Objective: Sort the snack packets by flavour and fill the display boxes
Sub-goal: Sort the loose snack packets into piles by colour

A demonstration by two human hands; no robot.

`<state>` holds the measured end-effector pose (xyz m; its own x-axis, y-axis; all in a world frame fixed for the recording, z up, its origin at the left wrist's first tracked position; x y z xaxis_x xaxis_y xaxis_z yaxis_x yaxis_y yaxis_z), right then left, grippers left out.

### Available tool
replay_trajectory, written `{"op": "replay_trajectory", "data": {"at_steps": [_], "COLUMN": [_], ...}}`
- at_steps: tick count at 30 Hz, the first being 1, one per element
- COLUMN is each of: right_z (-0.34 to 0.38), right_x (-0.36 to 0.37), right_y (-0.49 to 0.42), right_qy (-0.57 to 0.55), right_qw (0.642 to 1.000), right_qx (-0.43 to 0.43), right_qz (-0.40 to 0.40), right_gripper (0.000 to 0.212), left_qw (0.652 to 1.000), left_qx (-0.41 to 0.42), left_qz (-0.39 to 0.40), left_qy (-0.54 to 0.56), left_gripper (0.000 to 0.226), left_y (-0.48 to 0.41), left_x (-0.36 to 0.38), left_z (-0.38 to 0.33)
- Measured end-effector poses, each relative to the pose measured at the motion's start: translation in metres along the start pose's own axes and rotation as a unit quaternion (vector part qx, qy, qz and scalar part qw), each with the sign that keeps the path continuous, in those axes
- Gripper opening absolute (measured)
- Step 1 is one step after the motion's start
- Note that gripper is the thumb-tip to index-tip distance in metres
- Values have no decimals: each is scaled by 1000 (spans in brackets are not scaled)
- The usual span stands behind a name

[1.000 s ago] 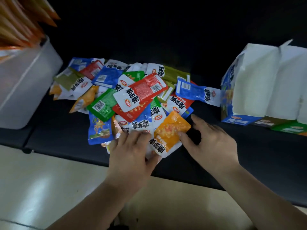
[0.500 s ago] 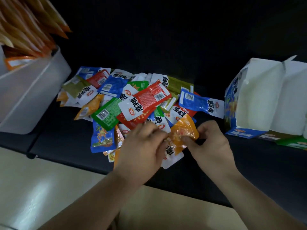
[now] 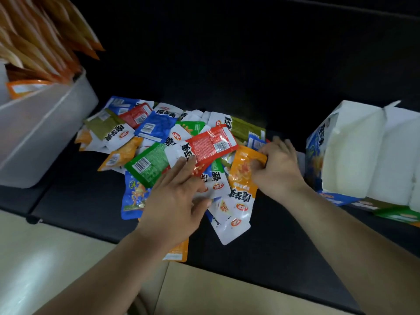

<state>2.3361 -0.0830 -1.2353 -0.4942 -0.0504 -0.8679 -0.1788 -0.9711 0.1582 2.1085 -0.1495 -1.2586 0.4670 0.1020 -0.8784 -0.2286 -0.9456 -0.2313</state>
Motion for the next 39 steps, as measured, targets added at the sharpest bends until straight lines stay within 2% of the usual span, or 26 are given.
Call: {"op": "replay_trajectory", "data": {"at_steps": [2,9,12,16,18,20,23,25,27,29,32,36,39], "right_z": [-1,-12,-11,-24,-30,-33,-33,-34,-38,-44,-56,-62,-68], "right_x": [3,4,6,11,9,3,-2,-1,2,3,6,7,6], "right_y": [-1,13,26,41,45,52,62,68,74,85,104,111,106], "right_qy": [39,-23,-53,-63,-121,-210,-278,-288,-304,-270,-154,-6,1], "right_qw": [999,997,996,996,991,973,953,951,947,959,986,1000,1000], "right_qx": [-6,-63,-55,-21,20,53,64,69,72,60,33,-9,24], "right_qz": [33,-32,-52,-66,-61,-76,-98,-84,-76,-62,-50,-28,-2], "right_gripper": [12,13,13,12,15,17,17,24,34,42,61,63,60], "left_qw": [1000,997,992,987,982,975,954,965,983,991,997,999,999], "left_qx": [3,-7,-4,17,2,-31,-71,-65,-26,24,58,31,22], "left_qz": [-15,-60,-103,-158,-181,-188,-210,-169,-109,-68,-25,-34,-20], "left_qy": [16,47,67,24,44,117,200,190,146,111,53,-14,-26], "left_gripper": [21,34,30,16,15,15,7,4,8,6,10,19,18], "left_y": [4,3,-1,-7,-12,-20,-29,-26,-12,5,21,19,16], "left_x": [2,0,-9,-23,-34,-48,-63,-53,-32,-11,3,-1,-1], "left_z": [-1,-1,-2,-10,-20,-33,-50,-59,-62,-55,-41,-36,-36]}}
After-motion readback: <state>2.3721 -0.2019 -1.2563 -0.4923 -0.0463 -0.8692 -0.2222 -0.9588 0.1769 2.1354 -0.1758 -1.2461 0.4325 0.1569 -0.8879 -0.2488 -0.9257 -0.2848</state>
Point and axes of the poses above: each hand's wrist, its own y-axis away from the middle knuckle, its own x-axis out of the palm, z = x × y, the point moved 2 cm from there along -y, towards the middle knuckle, and after that the axes turned 5 degrees about -z, right-handed, at the moved point
